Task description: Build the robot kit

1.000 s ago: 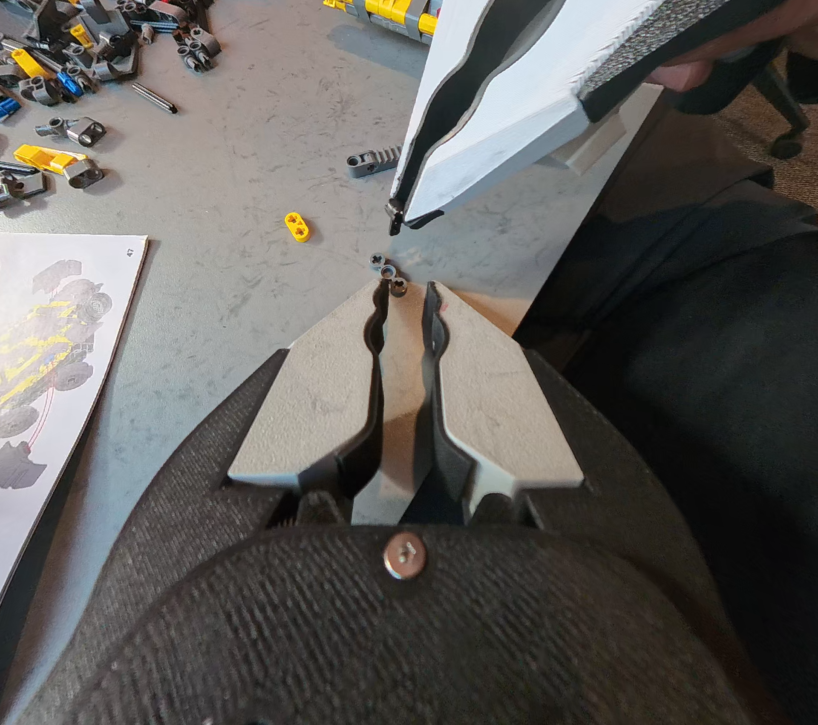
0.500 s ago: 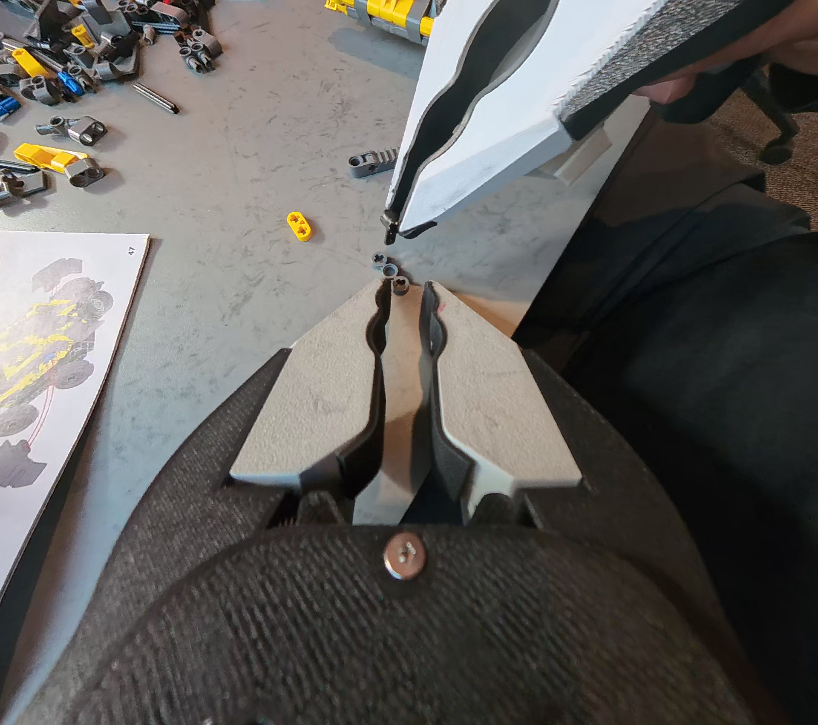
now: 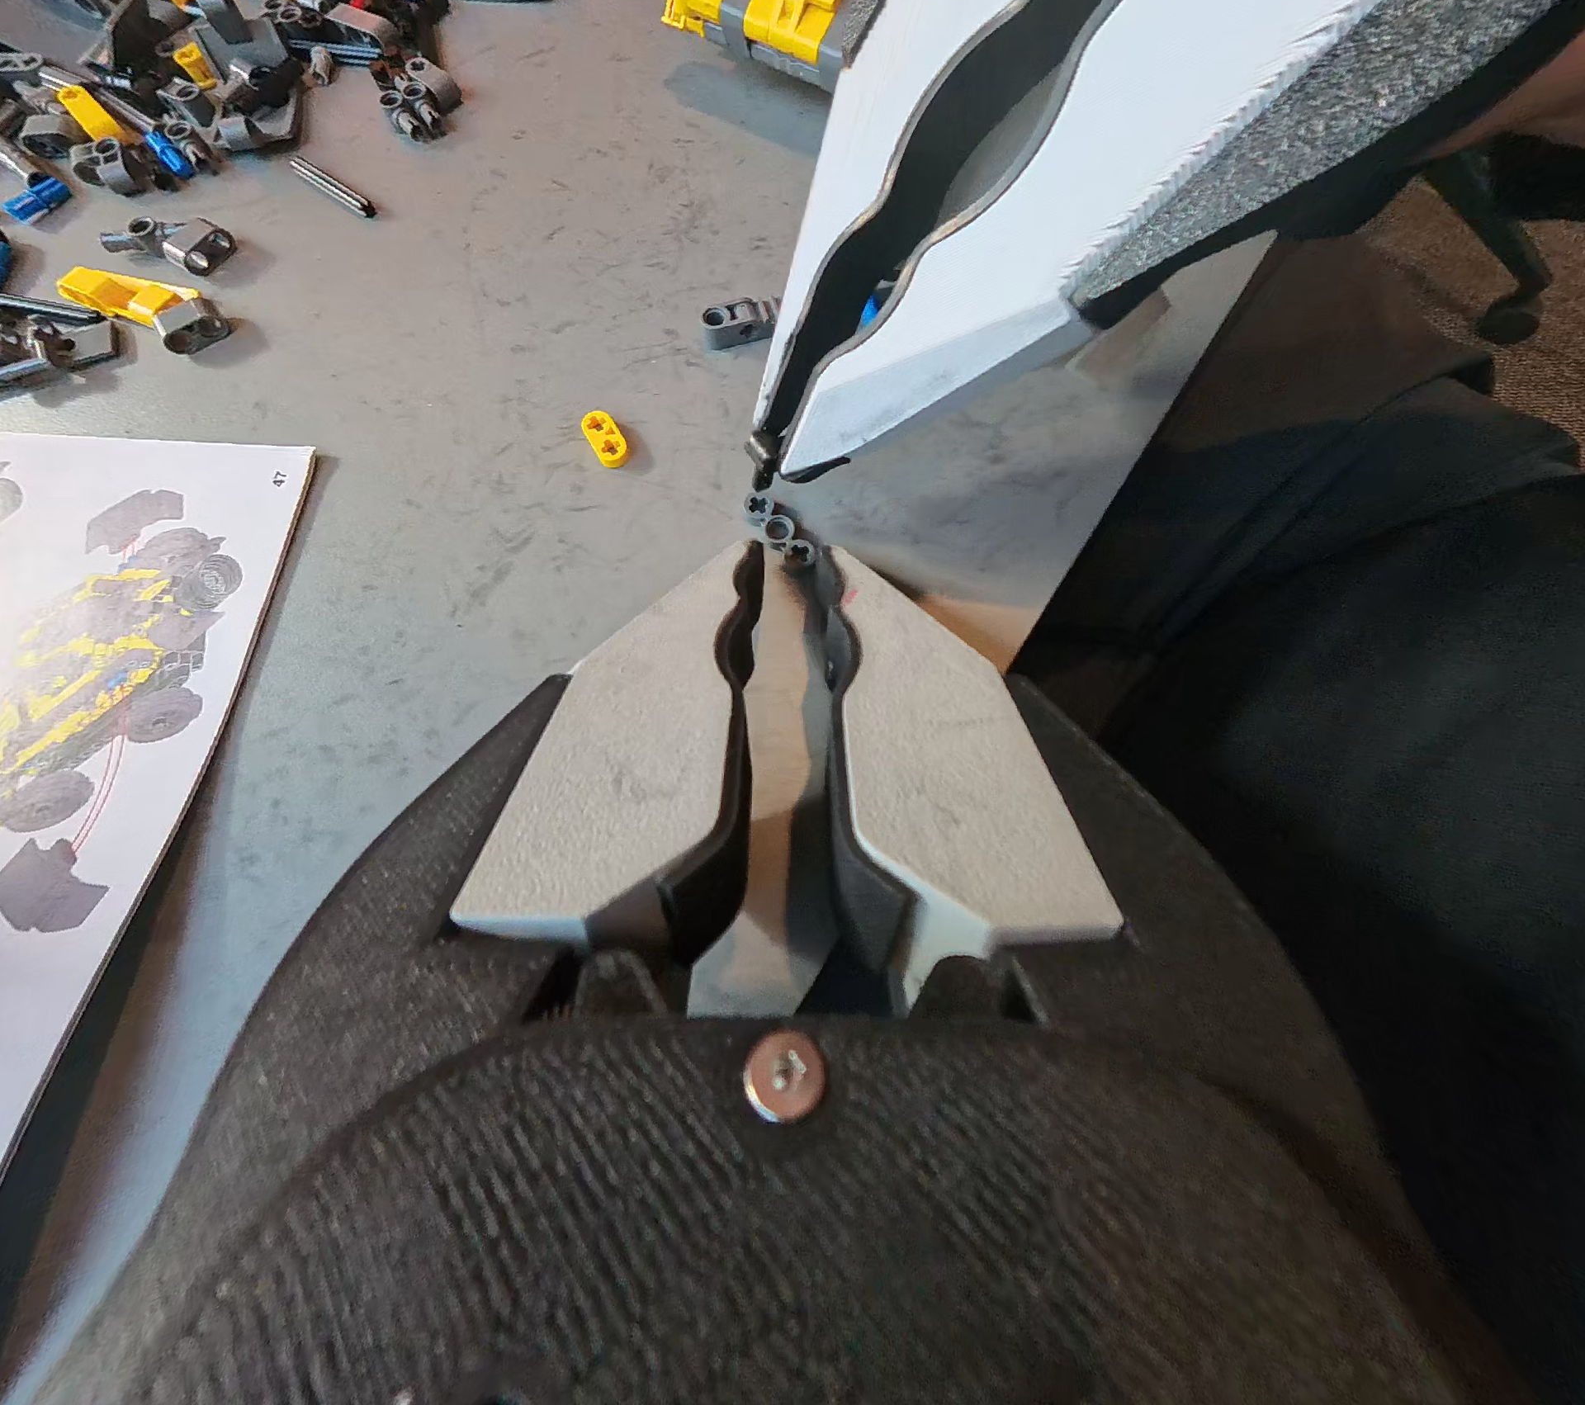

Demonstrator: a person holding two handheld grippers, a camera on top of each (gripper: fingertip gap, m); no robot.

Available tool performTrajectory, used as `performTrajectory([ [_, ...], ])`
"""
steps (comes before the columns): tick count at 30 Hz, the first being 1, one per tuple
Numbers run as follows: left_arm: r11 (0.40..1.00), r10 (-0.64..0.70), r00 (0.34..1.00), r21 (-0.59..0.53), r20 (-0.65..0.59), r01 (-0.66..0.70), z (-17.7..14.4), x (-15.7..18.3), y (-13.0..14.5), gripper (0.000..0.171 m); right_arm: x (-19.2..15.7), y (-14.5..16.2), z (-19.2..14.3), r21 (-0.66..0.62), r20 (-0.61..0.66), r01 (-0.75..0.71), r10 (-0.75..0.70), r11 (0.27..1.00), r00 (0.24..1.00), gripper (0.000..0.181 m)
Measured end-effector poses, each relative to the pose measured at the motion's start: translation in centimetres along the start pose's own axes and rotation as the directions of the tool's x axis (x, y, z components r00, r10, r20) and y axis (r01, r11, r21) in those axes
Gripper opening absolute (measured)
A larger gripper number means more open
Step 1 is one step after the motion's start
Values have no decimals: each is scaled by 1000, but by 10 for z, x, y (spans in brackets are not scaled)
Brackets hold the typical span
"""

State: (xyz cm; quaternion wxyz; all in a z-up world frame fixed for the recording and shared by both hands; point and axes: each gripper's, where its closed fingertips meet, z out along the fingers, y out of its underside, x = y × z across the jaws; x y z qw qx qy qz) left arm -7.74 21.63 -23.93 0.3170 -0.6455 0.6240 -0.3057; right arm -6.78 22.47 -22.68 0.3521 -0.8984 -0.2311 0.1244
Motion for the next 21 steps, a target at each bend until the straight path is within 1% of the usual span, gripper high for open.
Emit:
performTrajectory([
  [4,1000,-1,1000,-26,4,1,6,-2,-2,15,1,3,3,-40,3,32,-32,999,999,7],
  [7,999,-2,1000,-37,7,3,8,-3,-3,12,2,3,2,-46,0,38,-38,998,999,7],
  [9,999,0,1000,-39,6,0,8,-4,-2,6,4,2,-1,-40,-3,26,-26,999,1000,7],
  [10,999,0,1000,-40,5,1,7,-5,-2,5,5,2,-3,-36,-2,15,-15,999,1000,7],
  [14,999,2,1000,-35,3,-2,5,-6,-1,5,6,2,-8,-20,-1,-21,20,1000,1000,7],
  [21,999,4,1000,-33,-1,-4,1,-5,2,11,-4,4,2,-20,36,-42,42,999,998,7],
])
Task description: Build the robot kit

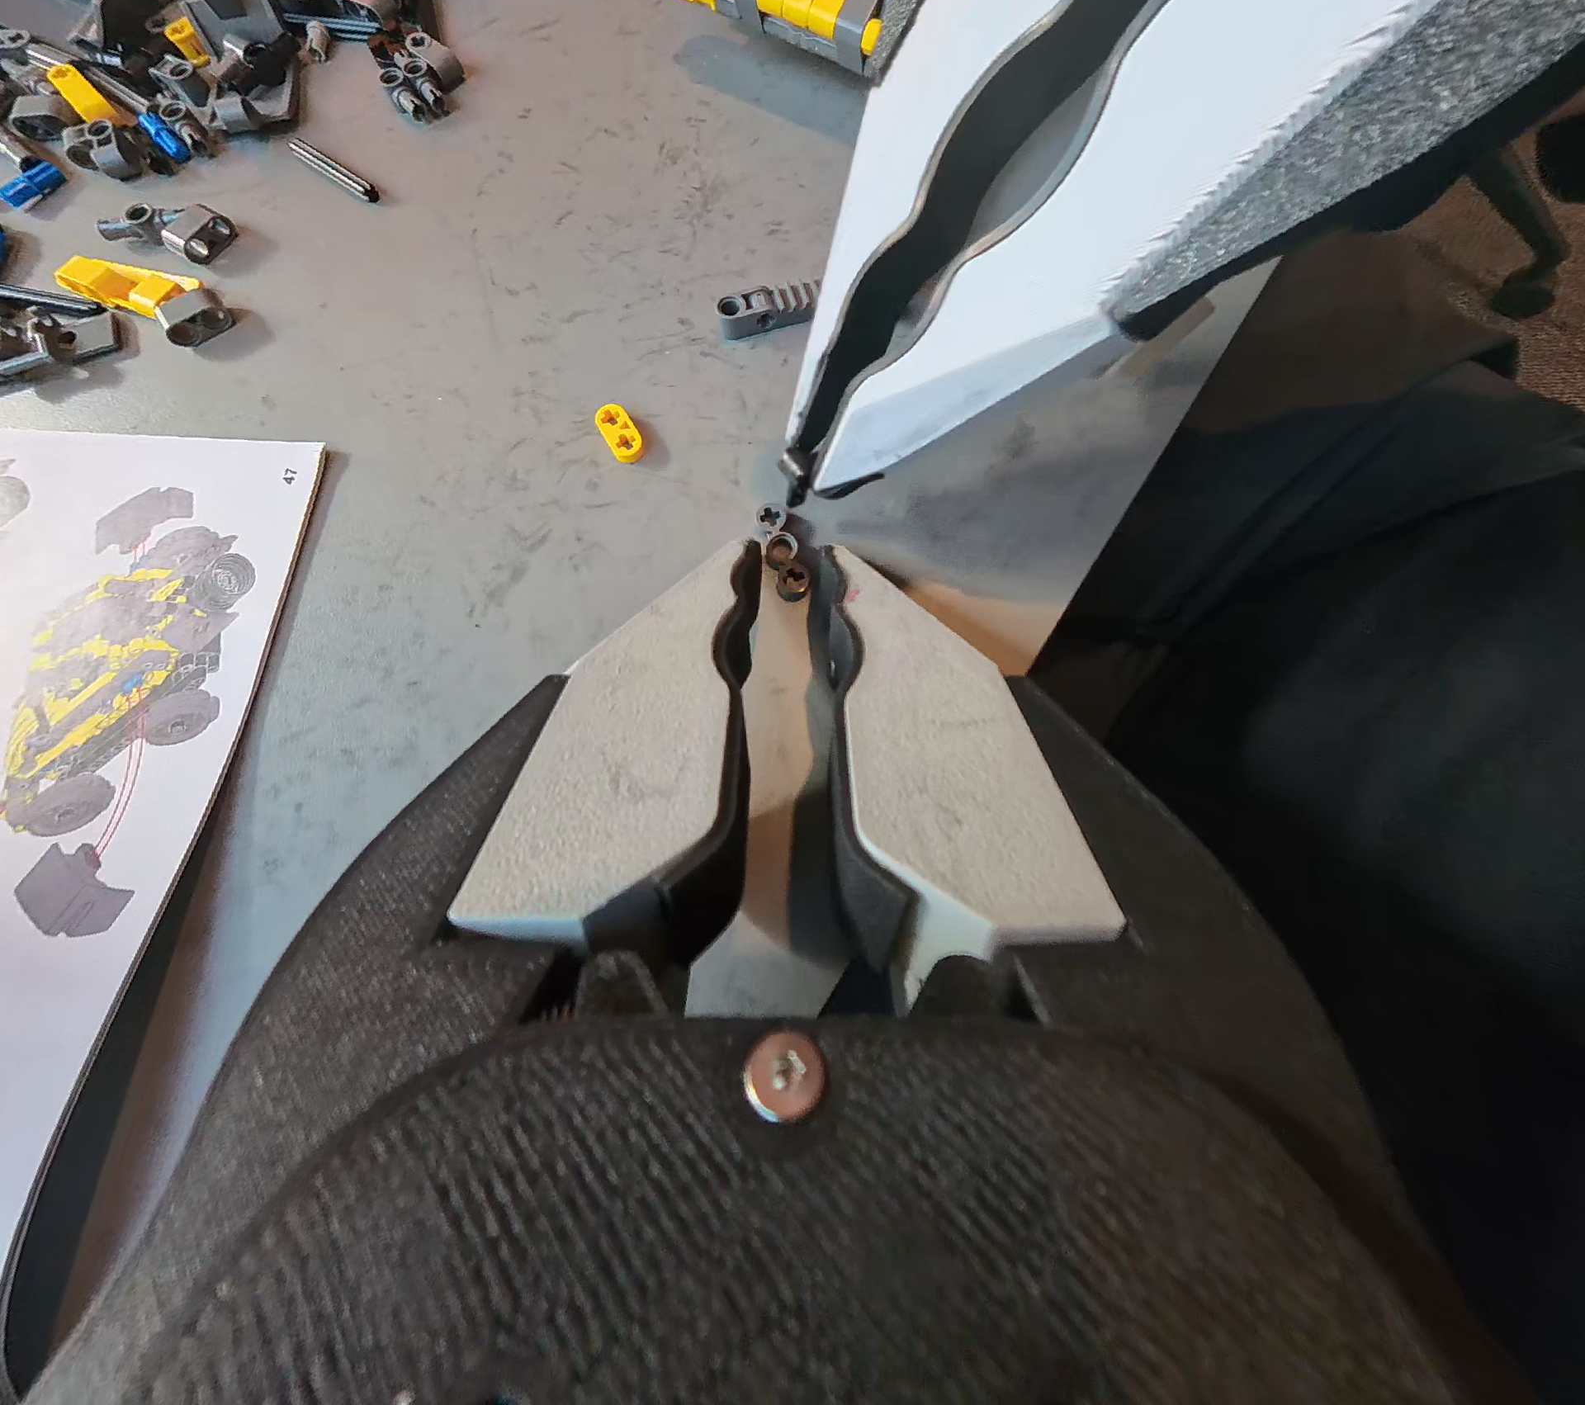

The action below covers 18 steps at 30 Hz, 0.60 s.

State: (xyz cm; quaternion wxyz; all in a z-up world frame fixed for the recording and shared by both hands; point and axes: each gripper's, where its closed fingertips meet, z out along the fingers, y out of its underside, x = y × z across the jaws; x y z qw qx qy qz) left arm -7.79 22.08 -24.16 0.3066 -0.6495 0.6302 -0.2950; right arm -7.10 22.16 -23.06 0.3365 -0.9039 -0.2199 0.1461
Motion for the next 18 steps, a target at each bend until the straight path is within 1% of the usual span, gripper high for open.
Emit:
performTrajectory([
  [5,1000,0,1000,1,-1,0,0,-1,0,5,-1,-4,4,-1,7,7,-7,1000,1000,7],
  [11,1000,-5,1000,5,7,5,0,-2,-1,4,0,-4,4,-13,5,-2,2,1000,1000,7],
  [18,1000,-29,999,11,36,29,0,-5,-1,4,2,-4,3,3,9,-62,62,998,998,7],
])
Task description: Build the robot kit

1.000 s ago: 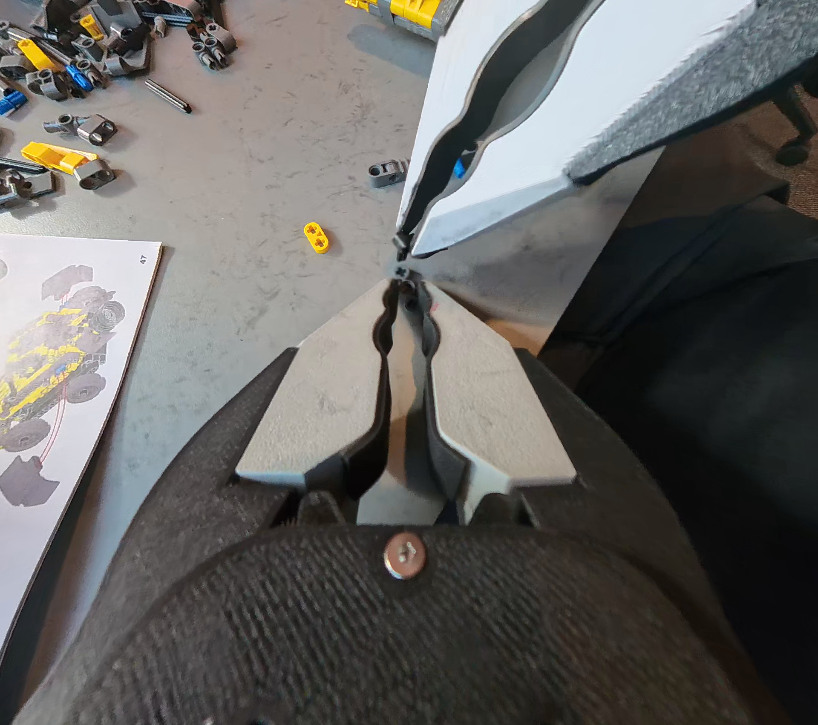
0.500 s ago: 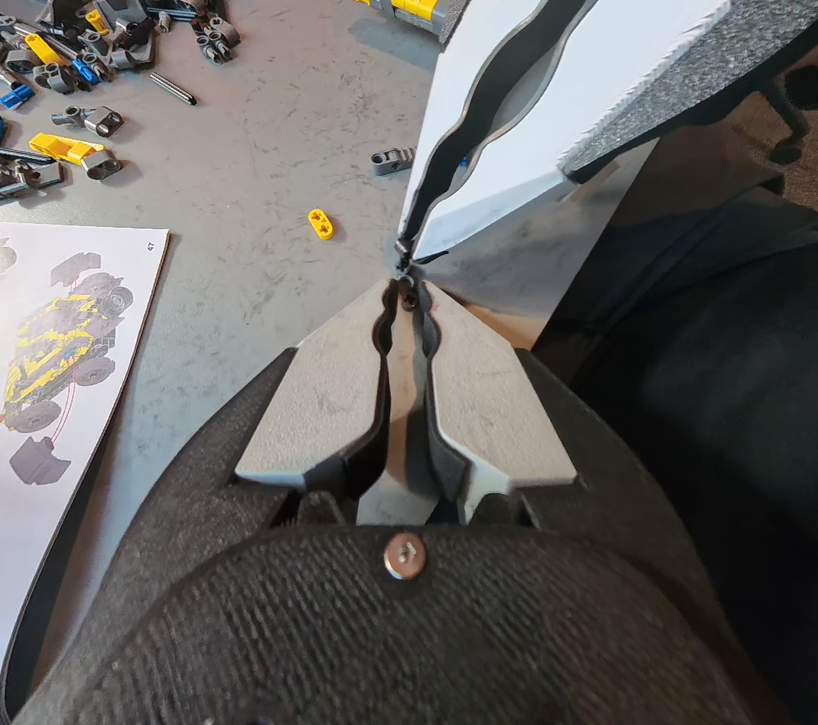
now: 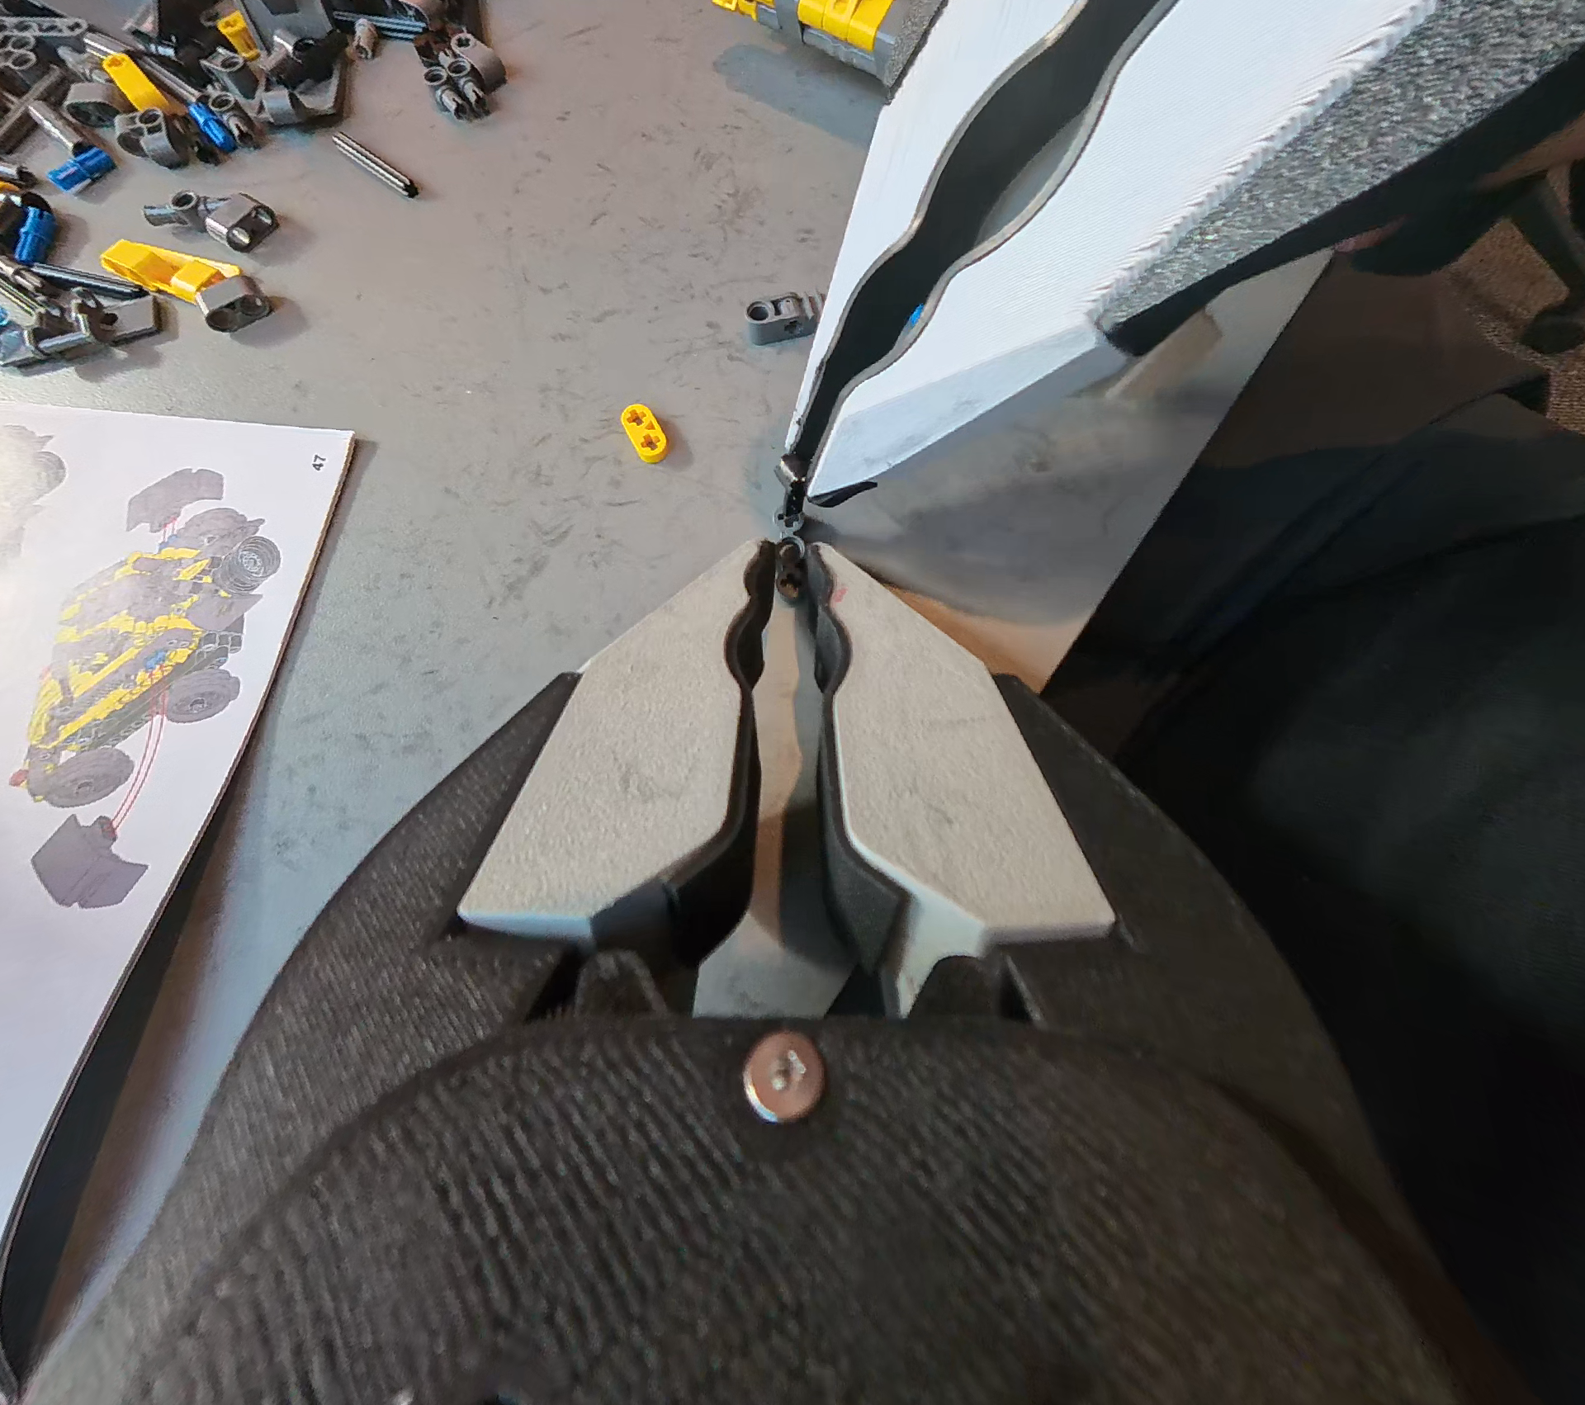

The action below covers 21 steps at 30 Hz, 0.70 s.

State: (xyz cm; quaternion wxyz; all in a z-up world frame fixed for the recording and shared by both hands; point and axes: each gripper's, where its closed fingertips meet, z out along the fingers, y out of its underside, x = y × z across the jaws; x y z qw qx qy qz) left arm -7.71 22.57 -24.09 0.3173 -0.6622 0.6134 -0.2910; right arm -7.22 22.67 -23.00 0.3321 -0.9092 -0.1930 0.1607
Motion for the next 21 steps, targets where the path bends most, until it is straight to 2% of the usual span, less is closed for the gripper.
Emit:
performTrajectory([
  [15,999,-37,998,18,47,37,0,-4,-1,4,3,-1,4,18,21,-135,134,991,991,7],
  [21,999,-45,997,23,57,44,1,-4,-2,4,4,1,4,-23,-30,-111,111,994,993,6],
])
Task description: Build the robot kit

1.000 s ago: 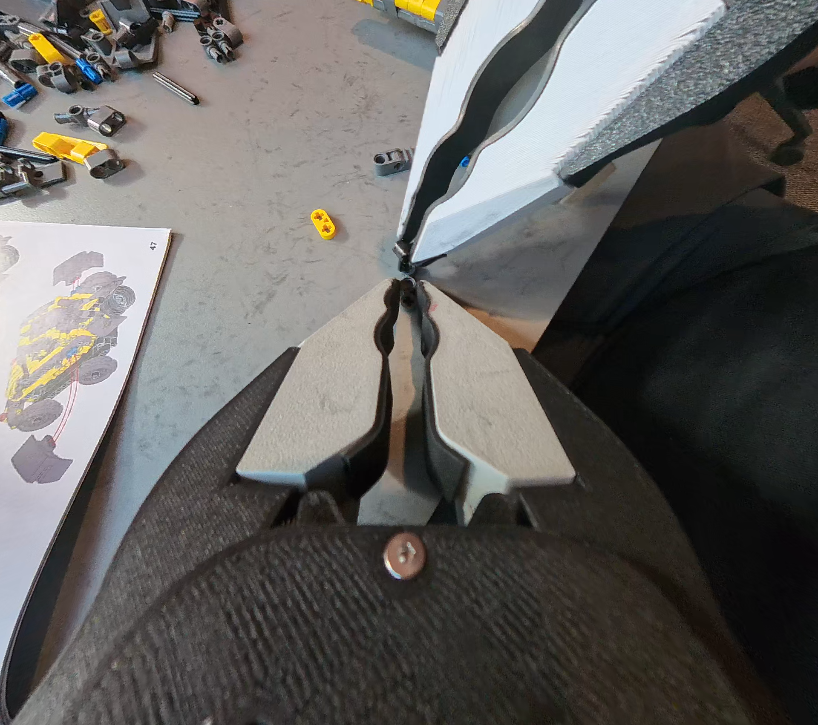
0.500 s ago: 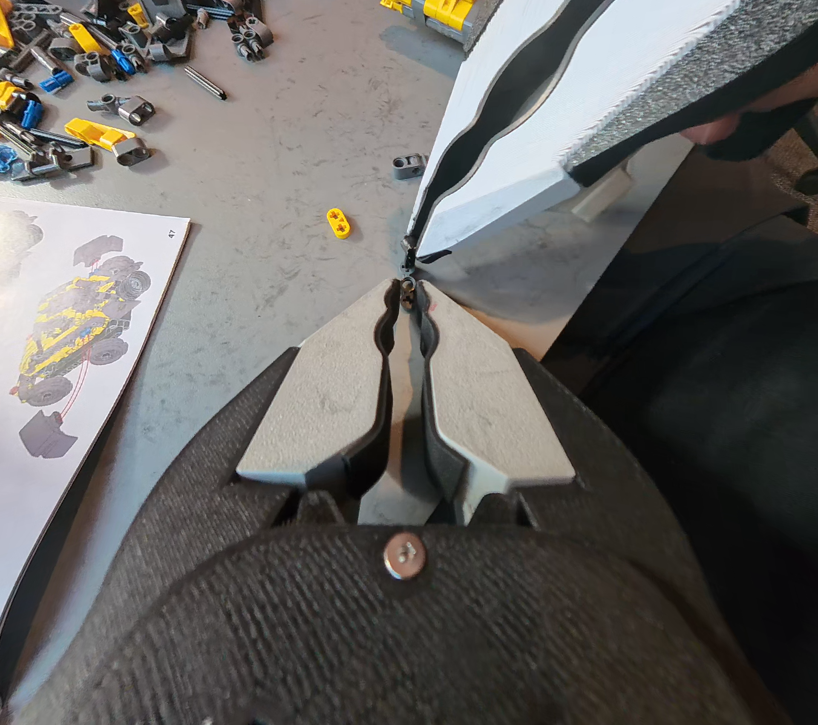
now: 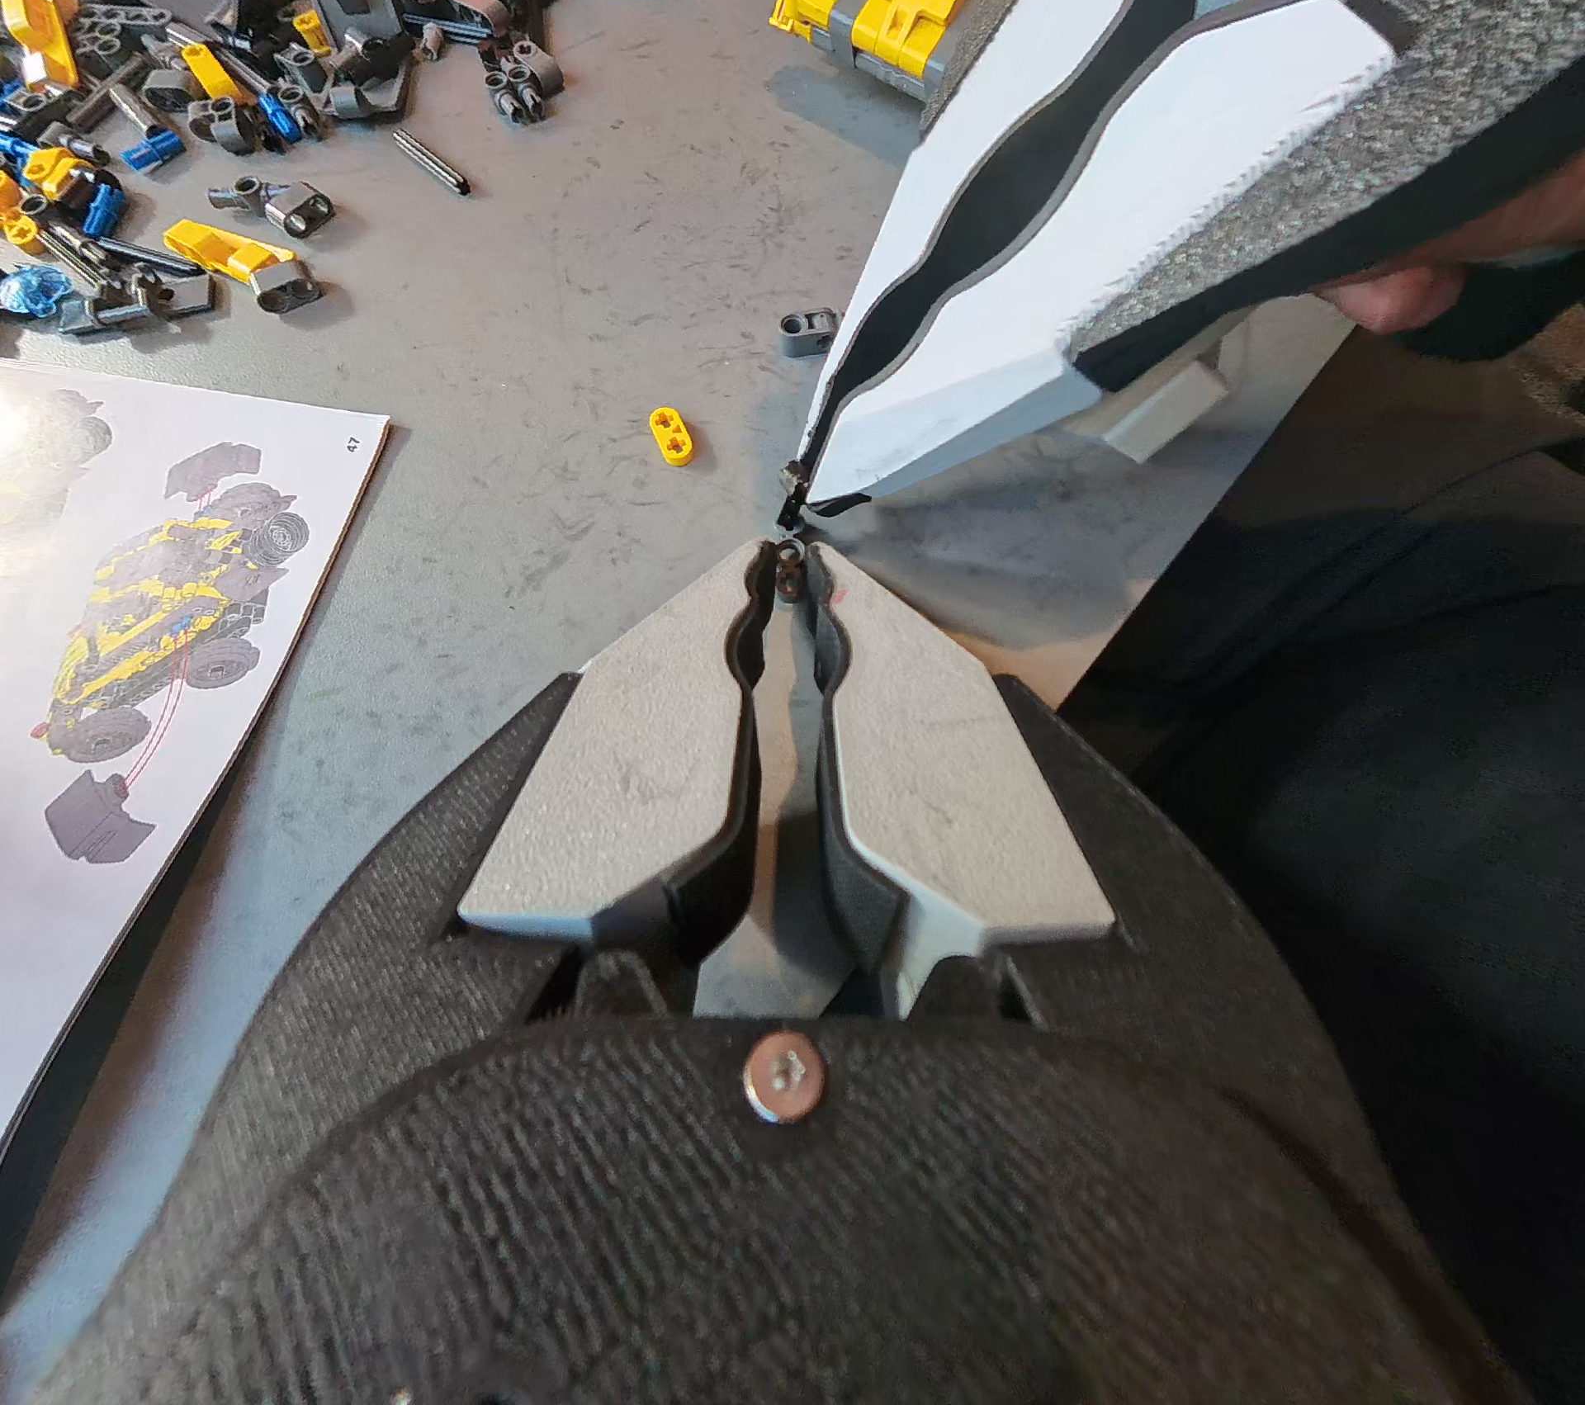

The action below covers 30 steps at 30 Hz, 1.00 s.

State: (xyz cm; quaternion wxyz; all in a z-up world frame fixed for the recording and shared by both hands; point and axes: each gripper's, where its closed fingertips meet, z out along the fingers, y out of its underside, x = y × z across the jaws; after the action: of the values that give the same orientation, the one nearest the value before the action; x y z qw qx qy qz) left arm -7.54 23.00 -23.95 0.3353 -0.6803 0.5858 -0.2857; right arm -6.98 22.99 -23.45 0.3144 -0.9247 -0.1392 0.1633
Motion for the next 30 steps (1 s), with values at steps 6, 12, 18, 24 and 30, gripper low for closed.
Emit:
performTrajectory([
  [6,1000,0,1000,18,-3,0,1,2,-2,4,1,0,-3,-56,-63,59,-63,997,996,6],
  [12,999,15,999,34,-29,-14,-2,6,-2,9,-2,-9,-9,-18,-18,22,-23,1000,1000,6],
  [18,999,27,999,38,-38,-26,-4,5,0,15,-4,-7,-15,-1,55,-48,48,999,997,6],
  [24,988,143,990,63,10,-143,-7,6,-6,15,-11,-6,-19,20,125,-72,69,997,990,7],
  [30,964,234,971,116,51,-239,-11,9,-16,8,-20,-9,-24,40,230,-142,129,989,965,7],
])
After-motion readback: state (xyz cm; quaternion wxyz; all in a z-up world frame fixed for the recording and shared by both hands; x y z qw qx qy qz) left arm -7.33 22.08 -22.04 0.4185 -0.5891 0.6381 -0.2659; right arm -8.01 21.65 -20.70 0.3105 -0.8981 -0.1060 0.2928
